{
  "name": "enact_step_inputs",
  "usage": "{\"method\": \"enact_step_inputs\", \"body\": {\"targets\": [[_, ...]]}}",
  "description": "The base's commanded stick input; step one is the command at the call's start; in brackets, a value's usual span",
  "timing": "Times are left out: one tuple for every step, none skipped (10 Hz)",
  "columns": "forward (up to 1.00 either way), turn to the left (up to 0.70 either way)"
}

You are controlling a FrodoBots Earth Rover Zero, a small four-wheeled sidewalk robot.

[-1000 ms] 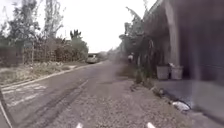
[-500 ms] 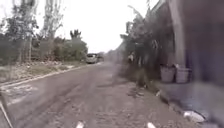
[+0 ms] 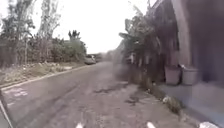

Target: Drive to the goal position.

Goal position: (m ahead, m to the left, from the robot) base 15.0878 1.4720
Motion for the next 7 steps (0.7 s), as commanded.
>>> {"method": "enact_step_inputs", "body": {"targets": [[0.67,0.01],[0.67,0.01],[0.67,0.01],[0.67,0.01],[0.67,0.01],[0.67,0.01],[0.67,0.01]]}}
